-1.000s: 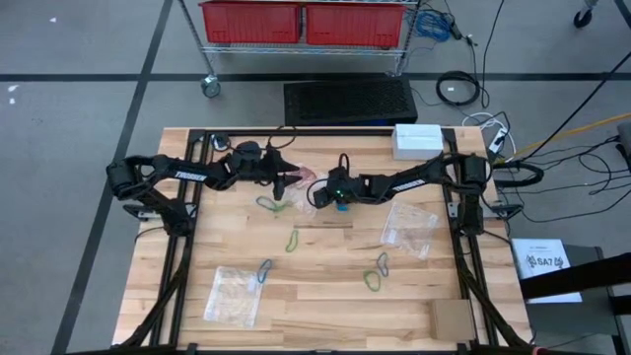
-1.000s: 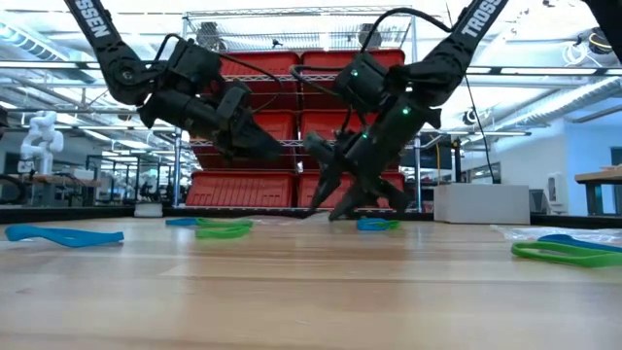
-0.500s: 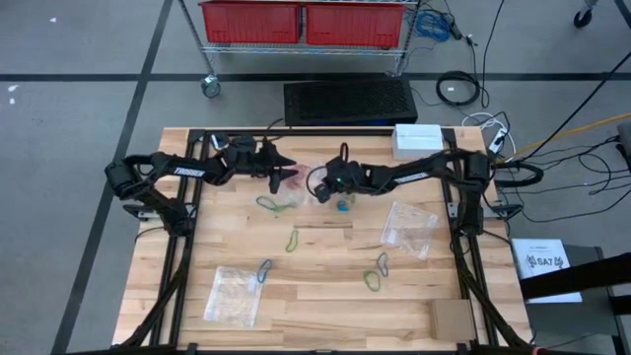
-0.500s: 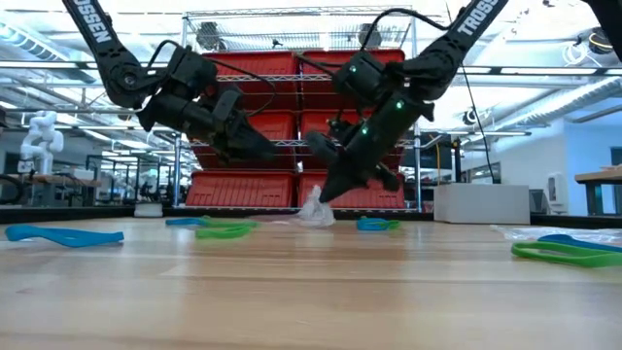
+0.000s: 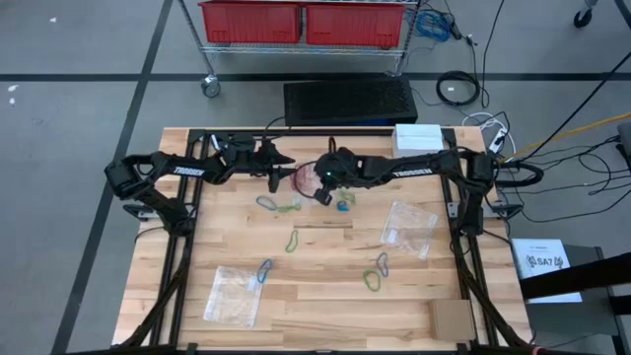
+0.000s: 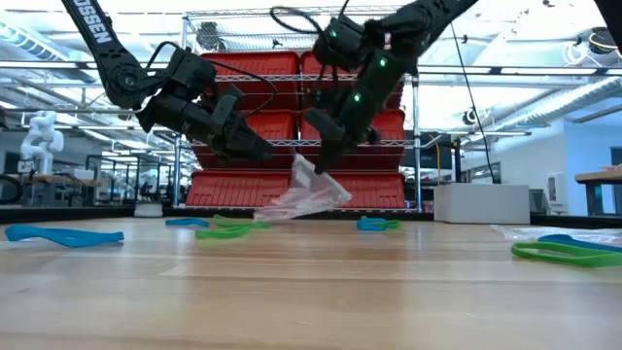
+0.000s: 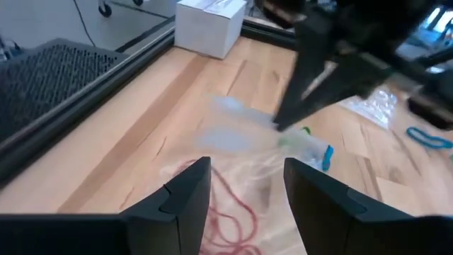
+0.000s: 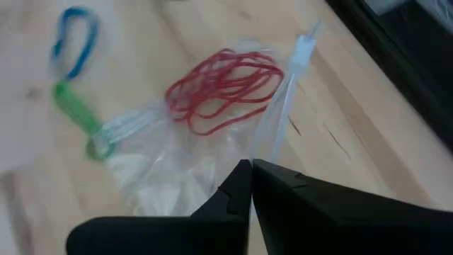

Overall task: Sort rubber bands
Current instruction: Close the zip bag

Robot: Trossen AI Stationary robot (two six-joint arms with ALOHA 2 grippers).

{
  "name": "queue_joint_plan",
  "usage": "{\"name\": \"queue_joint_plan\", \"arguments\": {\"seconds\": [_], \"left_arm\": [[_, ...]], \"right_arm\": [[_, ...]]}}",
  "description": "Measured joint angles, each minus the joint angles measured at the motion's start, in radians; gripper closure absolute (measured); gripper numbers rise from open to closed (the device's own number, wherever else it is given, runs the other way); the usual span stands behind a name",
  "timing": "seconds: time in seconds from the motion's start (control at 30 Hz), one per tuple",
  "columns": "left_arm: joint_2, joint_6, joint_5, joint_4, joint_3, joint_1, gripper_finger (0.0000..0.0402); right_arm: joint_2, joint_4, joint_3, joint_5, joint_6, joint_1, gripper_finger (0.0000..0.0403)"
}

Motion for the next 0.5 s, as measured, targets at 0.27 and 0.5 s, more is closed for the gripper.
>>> {"name": "queue_joint_plan", "arguments": {"seconds": [0.27, 0.5], "left_arm": [[0.000, 0.204, -0.047, -0.001, 0.000, 0.000, 0.0217], [0.000, 0.262, 0.016, -0.001, 0.000, -0.039, 0.0217]], "right_arm": [[0.000, -0.136, 0.089, 0.062, -0.233, 0.081, 0.0402], [0.000, -0.154, 0.118, 0.076, -0.285, 0.135, 0.0403]]}}
